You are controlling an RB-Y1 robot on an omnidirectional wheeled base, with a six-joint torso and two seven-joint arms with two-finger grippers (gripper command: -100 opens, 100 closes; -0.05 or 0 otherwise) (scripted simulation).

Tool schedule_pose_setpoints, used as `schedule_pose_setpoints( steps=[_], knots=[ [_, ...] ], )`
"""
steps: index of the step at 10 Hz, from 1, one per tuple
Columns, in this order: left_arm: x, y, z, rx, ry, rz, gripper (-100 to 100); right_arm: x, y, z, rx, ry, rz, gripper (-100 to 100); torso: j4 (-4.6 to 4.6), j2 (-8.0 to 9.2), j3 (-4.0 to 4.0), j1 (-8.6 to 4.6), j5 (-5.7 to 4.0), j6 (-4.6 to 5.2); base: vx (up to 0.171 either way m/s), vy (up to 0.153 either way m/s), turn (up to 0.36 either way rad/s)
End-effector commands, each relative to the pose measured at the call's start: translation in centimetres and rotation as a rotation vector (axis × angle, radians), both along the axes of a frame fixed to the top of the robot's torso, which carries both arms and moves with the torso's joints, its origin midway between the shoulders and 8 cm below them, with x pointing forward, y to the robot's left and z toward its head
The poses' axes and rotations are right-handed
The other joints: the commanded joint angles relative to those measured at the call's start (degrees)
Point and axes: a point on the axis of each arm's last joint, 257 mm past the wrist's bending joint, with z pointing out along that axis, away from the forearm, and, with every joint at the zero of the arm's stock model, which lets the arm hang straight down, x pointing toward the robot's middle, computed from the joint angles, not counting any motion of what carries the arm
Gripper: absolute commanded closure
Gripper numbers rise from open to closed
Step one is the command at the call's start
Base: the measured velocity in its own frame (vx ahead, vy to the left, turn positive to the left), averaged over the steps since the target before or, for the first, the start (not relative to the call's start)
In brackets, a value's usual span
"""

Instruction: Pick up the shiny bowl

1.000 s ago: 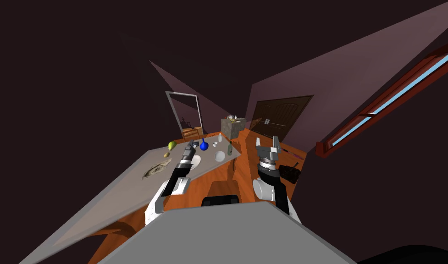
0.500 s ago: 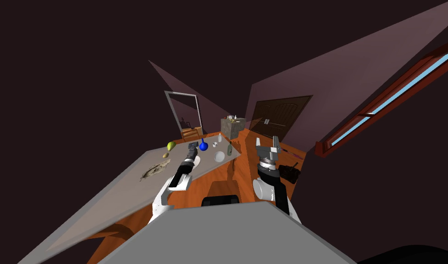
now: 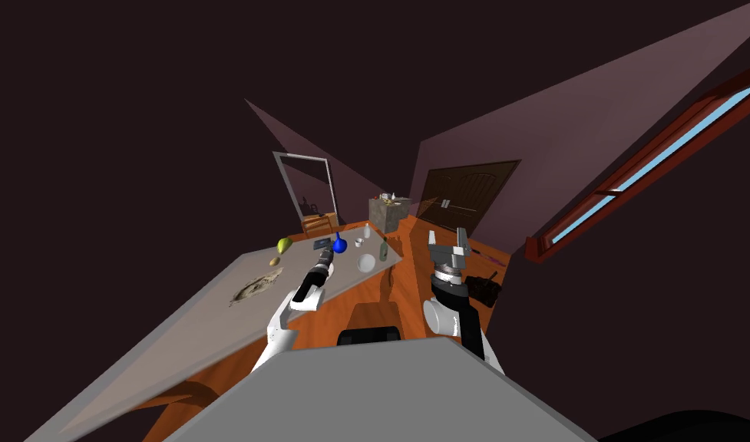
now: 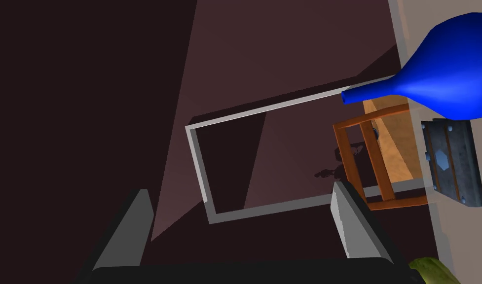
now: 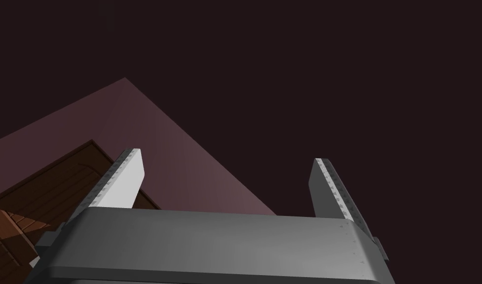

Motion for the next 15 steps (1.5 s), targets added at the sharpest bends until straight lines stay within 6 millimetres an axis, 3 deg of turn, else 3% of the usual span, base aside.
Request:
schedule_pose_setpoints(
  steps=[1,2,7,12,14,15],
  knots=[
    [0.5,0.4,-2.2,0.006,0.065,0.008,-100,0.0,0.0,0.0,0.000,0.000,0.000,0,0.00,0.00,0.00,0.00,0.00,0.00,0.020,-0.013,-0.014],
    [0.5,0.4,-2.2,0.006,0.065,0.008,-100,0.0,0.0,0.0,0.000,0.000,0.000,0,0.00,0.01,0.01,0.01,0.00,-0.01,0.009,-0.005,0.004],
    [2.7,0.7,-7.8,0.038,0.249,0.020,-100,0.0,0.0,0.0,0.000,0.000,0.000,0,-0.01,-0.01,-0.01,-0.02,0.00,-0.01,0.023,-0.017,-0.021],
    [3.1,1.0,-13.1,0.057,0.419,0.031,-100,0.0,0.0,0.0,0.000,0.000,0.000,0,0.00,0.00,0.00,-0.01,0.00,-0.01,0.023,-0.017,-0.021],
    [2.8,1.1,-13.8,0.057,0.445,0.034,-100,0.0,0.0,0.0,0.000,0.000,0.000,0,-0.01,-0.02,-0.02,-0.03,-0.01,-0.02,0.019,-0.016,-0.007],
    [3.0,1.0,-15.5,0.066,0.504,0.035,-100,0.0,0.0,0.0,0.000,0.000,0.000,0,0.00,0.04,0.02,0.01,0.00,-0.03,0.019,-0.023,-0.035]
  ],
)
